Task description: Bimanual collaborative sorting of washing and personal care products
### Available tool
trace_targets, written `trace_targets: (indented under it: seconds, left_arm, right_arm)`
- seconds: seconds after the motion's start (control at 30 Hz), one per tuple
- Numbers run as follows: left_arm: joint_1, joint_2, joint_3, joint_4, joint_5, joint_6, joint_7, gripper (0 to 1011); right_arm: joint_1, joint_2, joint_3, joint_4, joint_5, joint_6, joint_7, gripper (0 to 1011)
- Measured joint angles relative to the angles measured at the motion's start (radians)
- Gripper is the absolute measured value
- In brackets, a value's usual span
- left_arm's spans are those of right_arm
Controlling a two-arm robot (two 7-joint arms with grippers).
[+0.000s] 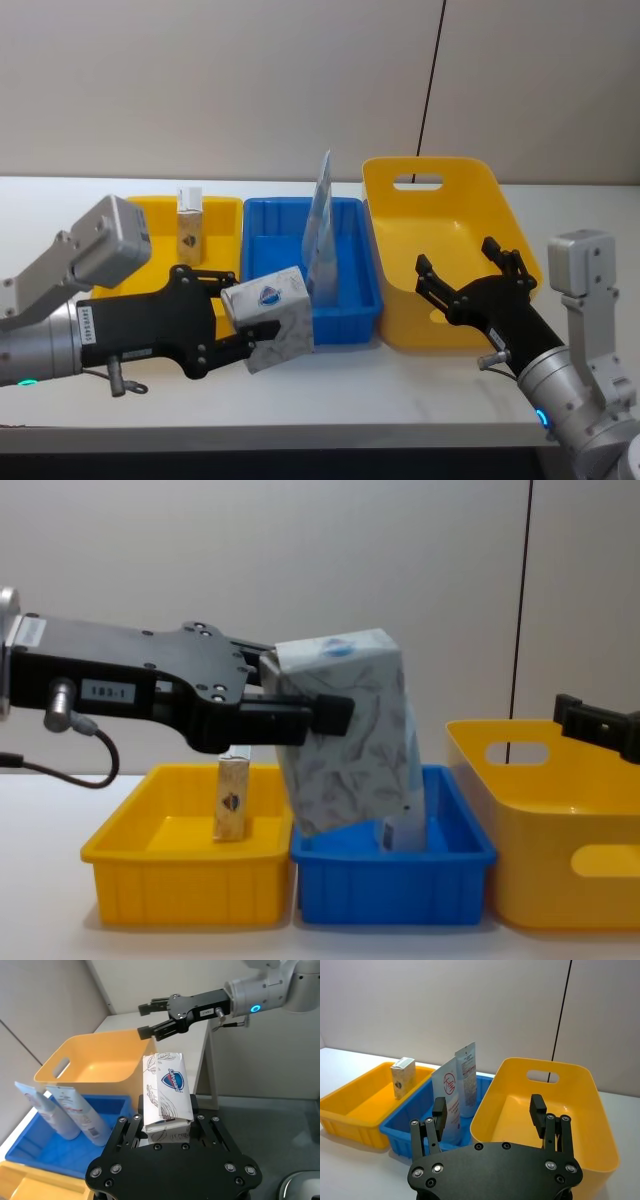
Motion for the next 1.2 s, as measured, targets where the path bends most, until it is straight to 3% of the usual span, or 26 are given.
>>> trace_targets:
  seconds: [0.67,1.2]
  left_arm:
    - [-0.026,-0.002,0.034,0.031,-0.015,-0.037,-0.047,387]
    - [-0.031,-0.002,0.040,0.036,-0.018,-0.044,-0.055,387]
  right_arm:
    - [0.003,0.001,0.006,-0.005,0.015,-0.001,0.021,1002]
    - [0.055,0.042,0.045,-0.024,0.167,0.009,0.206,1002]
